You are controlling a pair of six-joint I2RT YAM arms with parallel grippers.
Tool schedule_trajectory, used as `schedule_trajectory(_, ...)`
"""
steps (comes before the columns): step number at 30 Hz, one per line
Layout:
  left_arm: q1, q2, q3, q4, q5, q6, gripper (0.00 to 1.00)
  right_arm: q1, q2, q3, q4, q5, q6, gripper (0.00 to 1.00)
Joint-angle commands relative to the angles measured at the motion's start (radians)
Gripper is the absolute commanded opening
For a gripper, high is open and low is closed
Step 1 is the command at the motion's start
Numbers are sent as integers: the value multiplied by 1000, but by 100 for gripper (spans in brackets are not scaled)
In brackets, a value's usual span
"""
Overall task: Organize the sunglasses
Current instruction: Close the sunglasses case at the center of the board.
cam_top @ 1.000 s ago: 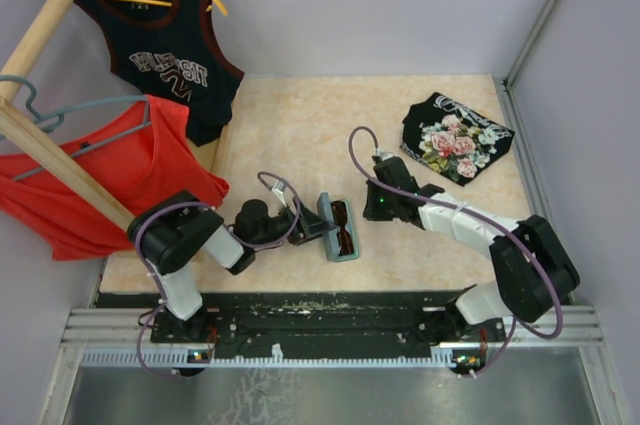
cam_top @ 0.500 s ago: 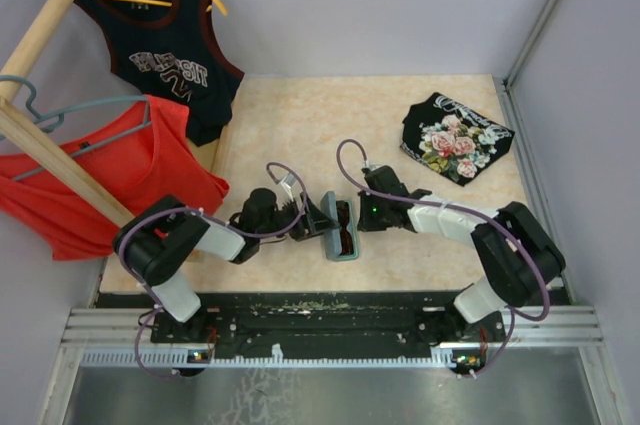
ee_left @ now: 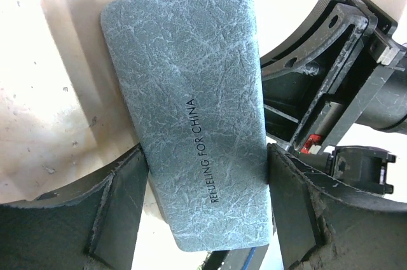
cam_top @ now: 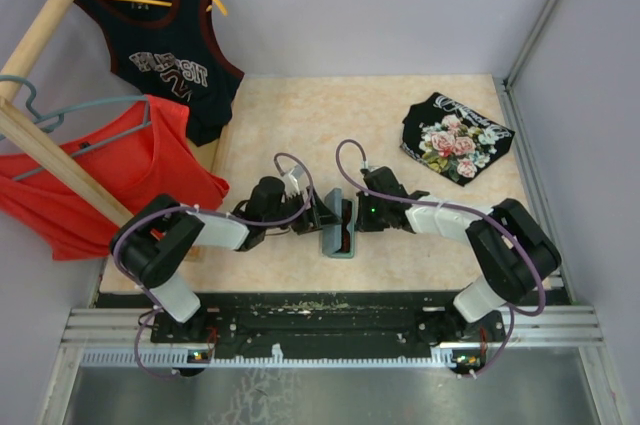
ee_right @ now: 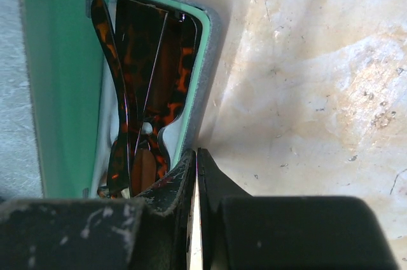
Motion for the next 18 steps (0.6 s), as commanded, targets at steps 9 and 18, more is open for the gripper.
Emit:
schedule_trajectory(9,-38,11,98,-308,-195,173,55,13,14,-2,111,-77,45,6)
schedule_trajectory(18,-87,27,152,-400,-293,210,55,14,30,-3,152,-95,70,6)
